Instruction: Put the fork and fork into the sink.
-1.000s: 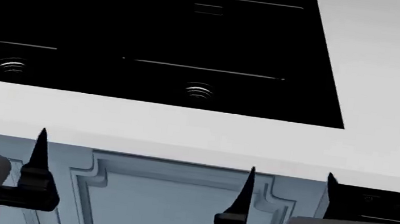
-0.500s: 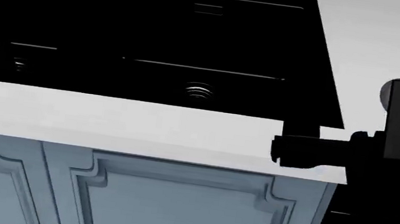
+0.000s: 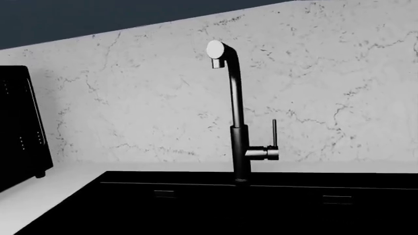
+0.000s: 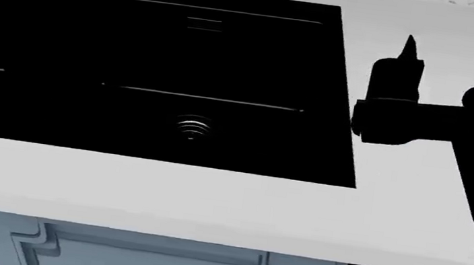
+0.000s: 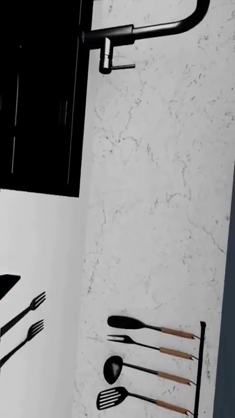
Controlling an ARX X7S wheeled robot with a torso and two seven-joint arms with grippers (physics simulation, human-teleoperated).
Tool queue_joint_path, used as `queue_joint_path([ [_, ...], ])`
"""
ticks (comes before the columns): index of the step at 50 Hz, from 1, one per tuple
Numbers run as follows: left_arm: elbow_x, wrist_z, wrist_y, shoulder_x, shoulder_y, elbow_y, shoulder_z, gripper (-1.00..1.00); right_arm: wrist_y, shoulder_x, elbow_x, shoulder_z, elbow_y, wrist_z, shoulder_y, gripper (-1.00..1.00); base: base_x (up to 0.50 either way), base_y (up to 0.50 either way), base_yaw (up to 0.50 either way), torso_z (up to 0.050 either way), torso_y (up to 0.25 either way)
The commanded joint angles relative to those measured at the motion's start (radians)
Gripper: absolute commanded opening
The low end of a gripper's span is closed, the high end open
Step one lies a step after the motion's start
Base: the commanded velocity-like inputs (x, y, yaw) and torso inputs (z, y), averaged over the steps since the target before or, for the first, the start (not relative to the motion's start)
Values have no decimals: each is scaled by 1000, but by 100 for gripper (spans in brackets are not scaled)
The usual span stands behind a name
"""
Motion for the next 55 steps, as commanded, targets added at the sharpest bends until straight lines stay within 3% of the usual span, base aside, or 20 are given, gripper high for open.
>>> queue_joint_path([
  [1, -3, 2, -3, -11, -6, -12, 5, 100, -16, 32, 131, -5, 42, 78, 25, 100, 352, -406, 0, 0, 0],
  [34, -17, -4, 3, -12, 12, -17, -10, 100, -60, 62, 198, -47, 63, 107, 27, 100, 68, -497, 0, 0, 0],
  [55, -29, -8, -17, -15, 10, -4, -15, 100, -110, 82, 216, -80, 57, 96, 23, 100, 419, -272, 0, 0, 1],
])
